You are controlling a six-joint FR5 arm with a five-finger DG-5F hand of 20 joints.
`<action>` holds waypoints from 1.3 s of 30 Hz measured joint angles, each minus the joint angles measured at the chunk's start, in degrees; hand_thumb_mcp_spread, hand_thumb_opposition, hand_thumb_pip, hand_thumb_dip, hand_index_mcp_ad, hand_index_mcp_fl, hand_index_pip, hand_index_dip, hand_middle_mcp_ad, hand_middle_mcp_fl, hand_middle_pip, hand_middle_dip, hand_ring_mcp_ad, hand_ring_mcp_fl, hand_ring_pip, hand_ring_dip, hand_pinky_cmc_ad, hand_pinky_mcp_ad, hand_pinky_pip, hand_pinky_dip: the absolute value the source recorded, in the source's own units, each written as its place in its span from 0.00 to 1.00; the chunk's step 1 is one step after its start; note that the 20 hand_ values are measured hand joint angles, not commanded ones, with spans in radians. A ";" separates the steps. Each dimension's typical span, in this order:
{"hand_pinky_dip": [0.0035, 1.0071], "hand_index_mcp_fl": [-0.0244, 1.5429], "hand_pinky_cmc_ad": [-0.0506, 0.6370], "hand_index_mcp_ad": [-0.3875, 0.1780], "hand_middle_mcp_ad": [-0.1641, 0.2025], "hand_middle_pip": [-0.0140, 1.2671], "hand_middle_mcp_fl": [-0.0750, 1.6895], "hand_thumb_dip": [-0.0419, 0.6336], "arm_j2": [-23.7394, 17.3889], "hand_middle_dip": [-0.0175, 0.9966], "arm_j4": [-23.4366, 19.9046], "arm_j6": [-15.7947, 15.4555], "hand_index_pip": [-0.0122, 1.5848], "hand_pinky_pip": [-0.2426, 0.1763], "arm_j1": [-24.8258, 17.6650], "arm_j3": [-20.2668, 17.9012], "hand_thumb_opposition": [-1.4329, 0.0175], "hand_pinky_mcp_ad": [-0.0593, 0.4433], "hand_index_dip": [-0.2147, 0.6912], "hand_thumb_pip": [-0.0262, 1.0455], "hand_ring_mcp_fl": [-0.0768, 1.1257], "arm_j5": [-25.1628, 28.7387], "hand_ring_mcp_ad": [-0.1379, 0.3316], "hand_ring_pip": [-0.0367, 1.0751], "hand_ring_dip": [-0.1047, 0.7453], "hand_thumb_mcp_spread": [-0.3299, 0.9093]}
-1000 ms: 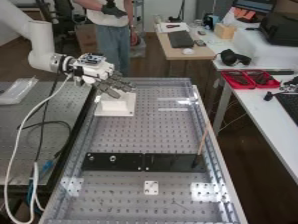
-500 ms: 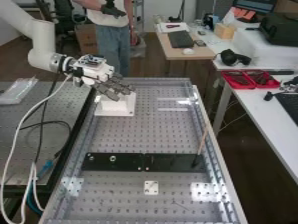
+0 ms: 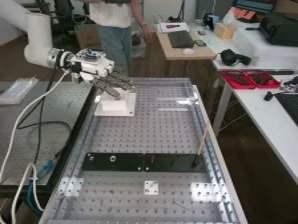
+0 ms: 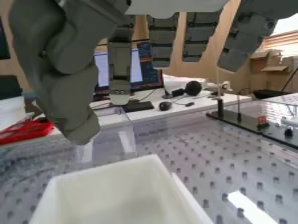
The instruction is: Grab the bearing and place it in the white container
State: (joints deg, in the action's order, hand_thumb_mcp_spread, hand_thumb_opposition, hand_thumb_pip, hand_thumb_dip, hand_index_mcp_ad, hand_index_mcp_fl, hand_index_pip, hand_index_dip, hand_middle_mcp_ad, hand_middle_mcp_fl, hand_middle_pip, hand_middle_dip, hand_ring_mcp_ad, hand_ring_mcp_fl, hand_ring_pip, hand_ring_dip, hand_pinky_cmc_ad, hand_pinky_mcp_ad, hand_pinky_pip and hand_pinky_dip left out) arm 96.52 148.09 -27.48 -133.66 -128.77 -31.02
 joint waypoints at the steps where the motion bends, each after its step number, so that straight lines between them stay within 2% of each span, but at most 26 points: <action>1: 0.20 0.03 0.58 0.39 0.63 0.12 0.06 0.48 -1.30 0.19 0.10 -0.90 0.62 0.40 1.13 0.15 0.43 0.65 0.43 0.58 0.08 -1.11 0.54 0.11 0.18 0.56; 4: 0.21 0.03 0.61 0.39 0.63 0.12 0.06 0.47 -4.44 0.19 0.47 -3.68 0.55 0.40 4.68 0.79 0.43 0.65 0.42 0.57 0.07 -5.18 0.54 0.11 0.18 0.55; 7: 0.21 0.03 0.61 0.40 0.63 0.12 0.06 0.44 -5.75 0.19 1.14 -5.31 0.43 0.40 7.78 1.71 0.45 0.64 0.42 0.55 0.07 -9.37 0.54 0.11 0.18 0.53; 11: 0.23 0.05 0.60 0.42 0.63 0.12 0.06 0.42 -6.04 0.19 2.81 -6.77 0.30 0.39 12.84 4.07 0.46 0.68 0.42 0.51 0.08 -16.18 0.54 0.12 0.18 0.52; 16: 0.24 0.06 0.62 0.44 0.63 0.12 0.05 0.39 -5.28 0.19 4.90 -7.80 0.15 0.39 18.40 7.58 0.50 0.67 0.43 0.48 0.07 -23.48 0.54 0.12 0.18 0.52; 17: 0.24 0.09 0.62 0.44 0.62 0.12 0.06 0.37 -4.92 0.19 5.50 -8.03 0.14 0.39 19.90 8.67 0.50 0.67 0.43 0.47 0.07 -25.45 0.54 0.12 0.18 0.52; 19: 0.26 0.09 0.62 0.44 0.64 0.12 0.06 0.34 -4.41 0.19 6.32 -8.30 0.13 0.39 21.96 10.19 0.50 0.69 0.45 0.46 0.07 -28.10 0.54 0.12 0.18 0.51; 23: 0.28 0.09 0.62 0.45 0.62 0.12 0.05 0.34 -3.13 0.19 8.41 -8.86 0.09 0.39 26.78 14.09 0.51 0.70 0.47 0.46 0.07 -34.31 0.54 0.12 0.18 0.51; 35: 0.28 0.10 0.62 0.46 0.63 0.12 0.05 0.32 0.40 0.19 16.40 -11.60 0.07 0.39 39.89 26.51 0.51 0.70 0.51 0.44 0.07 -52.25 0.54 0.12 0.18 0.51; 39: 0.28 0.10 0.65 0.46 0.63 0.12 0.05 0.30 0.57 0.19 18.14 -12.53 0.07 0.39 41.23 27.84 0.51 0.70 0.52 0.43 0.07 -54.71 0.54 0.12 0.18 0.51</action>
State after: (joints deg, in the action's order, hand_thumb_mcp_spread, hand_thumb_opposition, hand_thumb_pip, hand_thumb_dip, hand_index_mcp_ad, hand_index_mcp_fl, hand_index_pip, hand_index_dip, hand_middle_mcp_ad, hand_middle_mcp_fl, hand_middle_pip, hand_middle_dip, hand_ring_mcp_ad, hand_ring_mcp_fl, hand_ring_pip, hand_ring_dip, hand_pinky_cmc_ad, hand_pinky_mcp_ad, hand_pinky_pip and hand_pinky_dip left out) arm 97.09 166.23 -40.02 -92.44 -100.92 -85.73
